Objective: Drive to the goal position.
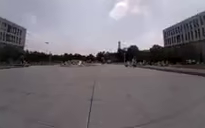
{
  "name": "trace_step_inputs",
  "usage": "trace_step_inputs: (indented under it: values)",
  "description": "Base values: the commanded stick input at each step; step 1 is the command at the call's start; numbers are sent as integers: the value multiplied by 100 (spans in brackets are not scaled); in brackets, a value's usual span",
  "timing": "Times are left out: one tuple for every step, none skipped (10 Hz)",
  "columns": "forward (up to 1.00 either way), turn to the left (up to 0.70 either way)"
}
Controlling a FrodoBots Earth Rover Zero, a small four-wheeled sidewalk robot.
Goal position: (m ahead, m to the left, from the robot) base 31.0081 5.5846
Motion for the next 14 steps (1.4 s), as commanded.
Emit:
trace_step_inputs:
  values:
    - [70,1]
    - [70,1]
    - [70,-3]
    - [70,-12]
    - [70,-14]
    - [70,-9]
    - [70,-2]
    - [70,0]
    - [70,0]
    - [70,0]
    - [70,0]
    - [70,0]
    - [70,0]
    - [70,0]
